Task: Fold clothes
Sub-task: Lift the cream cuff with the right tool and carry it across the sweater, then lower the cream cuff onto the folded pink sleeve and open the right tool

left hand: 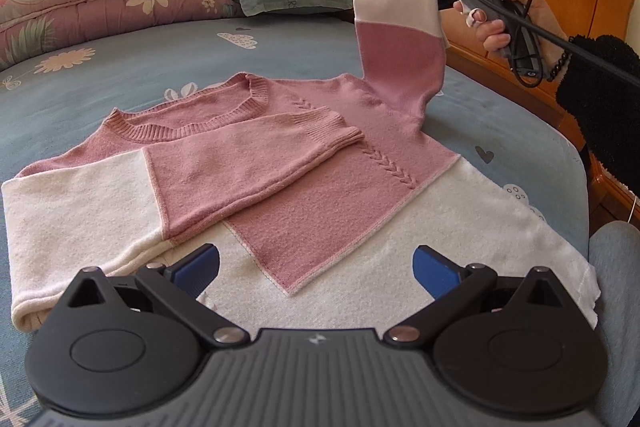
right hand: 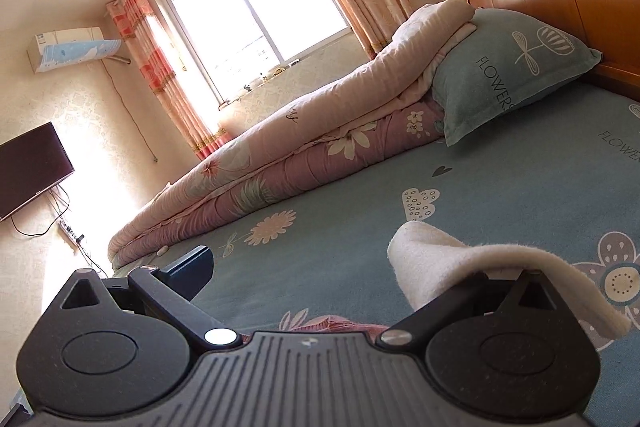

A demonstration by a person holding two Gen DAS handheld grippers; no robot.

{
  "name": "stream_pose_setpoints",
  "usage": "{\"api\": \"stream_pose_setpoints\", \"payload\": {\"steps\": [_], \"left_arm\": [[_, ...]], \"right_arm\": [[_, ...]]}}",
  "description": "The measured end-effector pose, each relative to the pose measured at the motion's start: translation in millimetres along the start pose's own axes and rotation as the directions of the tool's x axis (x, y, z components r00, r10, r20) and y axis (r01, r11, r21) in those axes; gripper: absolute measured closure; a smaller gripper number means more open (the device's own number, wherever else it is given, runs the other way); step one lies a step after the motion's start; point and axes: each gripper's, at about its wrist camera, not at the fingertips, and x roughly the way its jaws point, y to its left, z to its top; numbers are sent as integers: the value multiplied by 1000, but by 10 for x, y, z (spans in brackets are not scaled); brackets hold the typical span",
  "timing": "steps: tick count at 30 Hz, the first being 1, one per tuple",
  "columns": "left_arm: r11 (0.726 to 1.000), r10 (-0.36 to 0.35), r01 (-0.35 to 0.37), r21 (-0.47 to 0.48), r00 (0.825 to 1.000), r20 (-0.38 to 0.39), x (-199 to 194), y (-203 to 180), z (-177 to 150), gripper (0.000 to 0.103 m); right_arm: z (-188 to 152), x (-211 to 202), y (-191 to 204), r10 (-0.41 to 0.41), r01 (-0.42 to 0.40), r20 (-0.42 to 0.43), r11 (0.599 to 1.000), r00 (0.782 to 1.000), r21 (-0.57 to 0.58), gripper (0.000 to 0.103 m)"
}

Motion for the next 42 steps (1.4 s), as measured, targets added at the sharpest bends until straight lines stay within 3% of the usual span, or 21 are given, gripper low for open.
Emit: {"api": "stream_pose_setpoints", "payload": {"steps": [12, 22, 28, 36, 39, 42], "left_arm": [[997, 44, -44, -60, 999, 4, -85, 171, -51, 1], [989, 72, -71, -127, 997, 5, -195, 346, -142, 1], [983, 106, -106, -151, 994, -7, -236, 440, -203, 1], [977, 129, -126, -171, 992, 7, -282, 470, -197, 1], [978, 126, -119, -173, 992, 28, -325, 458, -176, 1], [977, 115, -105, -185, 992, 44, -352, 464, -163, 1]], "right_arm": [[-118, 252, 515, 85, -91, -75, 992, 994, -87, 0], [-340, 571, 841, 110, -135, -177, 981, 978, -136, 0], [-592, 819, 1008, 65, -128, -275, 967, 959, -219, 0], [-1310, 1156, 917, -41, -79, -428, 963, 903, -258, 0], [-1492, 1140, 822, -44, -64, -444, 972, 895, -225, 0], [-1558, 1018, 724, -28, -55, -421, 982, 907, -182, 0]]}}
